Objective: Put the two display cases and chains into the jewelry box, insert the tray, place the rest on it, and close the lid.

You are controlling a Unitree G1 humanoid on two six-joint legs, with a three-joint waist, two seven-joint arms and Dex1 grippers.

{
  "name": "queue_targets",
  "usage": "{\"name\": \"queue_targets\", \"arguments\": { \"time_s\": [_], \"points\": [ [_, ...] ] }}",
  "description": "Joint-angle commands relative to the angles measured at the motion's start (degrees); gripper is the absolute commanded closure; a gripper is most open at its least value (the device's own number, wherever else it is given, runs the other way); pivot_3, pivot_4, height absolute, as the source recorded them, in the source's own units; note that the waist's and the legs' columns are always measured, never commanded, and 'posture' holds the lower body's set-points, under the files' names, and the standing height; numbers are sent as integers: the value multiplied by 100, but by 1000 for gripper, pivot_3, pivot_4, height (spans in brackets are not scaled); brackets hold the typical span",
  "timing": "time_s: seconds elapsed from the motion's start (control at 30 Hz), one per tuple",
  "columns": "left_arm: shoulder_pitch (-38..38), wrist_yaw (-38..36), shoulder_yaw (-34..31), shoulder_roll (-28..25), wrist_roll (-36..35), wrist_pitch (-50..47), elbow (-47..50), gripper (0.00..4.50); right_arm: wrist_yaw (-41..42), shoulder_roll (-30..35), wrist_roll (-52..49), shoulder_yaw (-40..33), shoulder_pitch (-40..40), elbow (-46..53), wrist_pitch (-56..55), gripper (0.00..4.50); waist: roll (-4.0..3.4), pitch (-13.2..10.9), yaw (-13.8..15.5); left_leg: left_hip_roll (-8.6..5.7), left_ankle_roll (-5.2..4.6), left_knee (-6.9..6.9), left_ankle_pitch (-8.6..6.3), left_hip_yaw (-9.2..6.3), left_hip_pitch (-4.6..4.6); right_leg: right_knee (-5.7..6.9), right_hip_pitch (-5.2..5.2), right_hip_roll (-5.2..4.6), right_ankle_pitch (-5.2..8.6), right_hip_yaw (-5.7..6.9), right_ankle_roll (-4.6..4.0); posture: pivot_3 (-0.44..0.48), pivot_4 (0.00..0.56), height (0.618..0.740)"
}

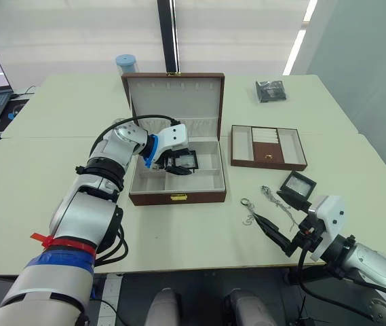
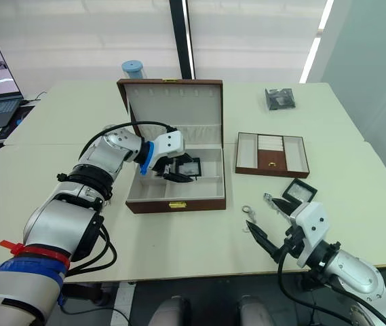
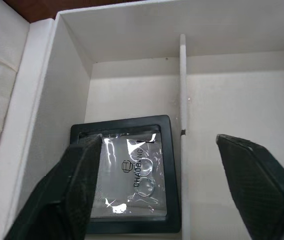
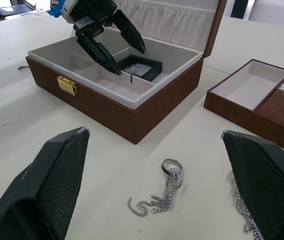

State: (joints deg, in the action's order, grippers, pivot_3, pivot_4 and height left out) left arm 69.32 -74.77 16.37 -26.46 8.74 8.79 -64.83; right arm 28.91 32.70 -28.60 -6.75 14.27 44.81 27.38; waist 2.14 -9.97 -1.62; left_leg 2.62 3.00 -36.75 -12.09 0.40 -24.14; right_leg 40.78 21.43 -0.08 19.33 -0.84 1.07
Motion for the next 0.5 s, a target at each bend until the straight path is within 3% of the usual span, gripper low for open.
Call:
{"name": "queue_targets", "arguments": {
  "time_s": [0.03,0.27,0.5],
  "points": [
    [217,-165,-297,-3,-237,-95,82,40,153,159,-238,-412,-103,98,14,0,0,0,-1,0,0,0,0,0,0,0,0,0,0,0,0,0,150,740],
    [-252,-914,-825,-255,-929,-1044,990,40,742,528,-445,-1329,-267,-895,-172,0,-1,0,-9,0,0,-1,0,2,1,1,-1,-1,0,1,0,0,150,740],
    [-1812,-869,-1608,-1319,-1978,-3325,4147,40,1461,983,-241,-1850,-443,-2327,-620,0,-6,-3,-36,12,1,5,0,-13,15,8,-1,1,0,-12,-1,0,150,740]
  ]
}}
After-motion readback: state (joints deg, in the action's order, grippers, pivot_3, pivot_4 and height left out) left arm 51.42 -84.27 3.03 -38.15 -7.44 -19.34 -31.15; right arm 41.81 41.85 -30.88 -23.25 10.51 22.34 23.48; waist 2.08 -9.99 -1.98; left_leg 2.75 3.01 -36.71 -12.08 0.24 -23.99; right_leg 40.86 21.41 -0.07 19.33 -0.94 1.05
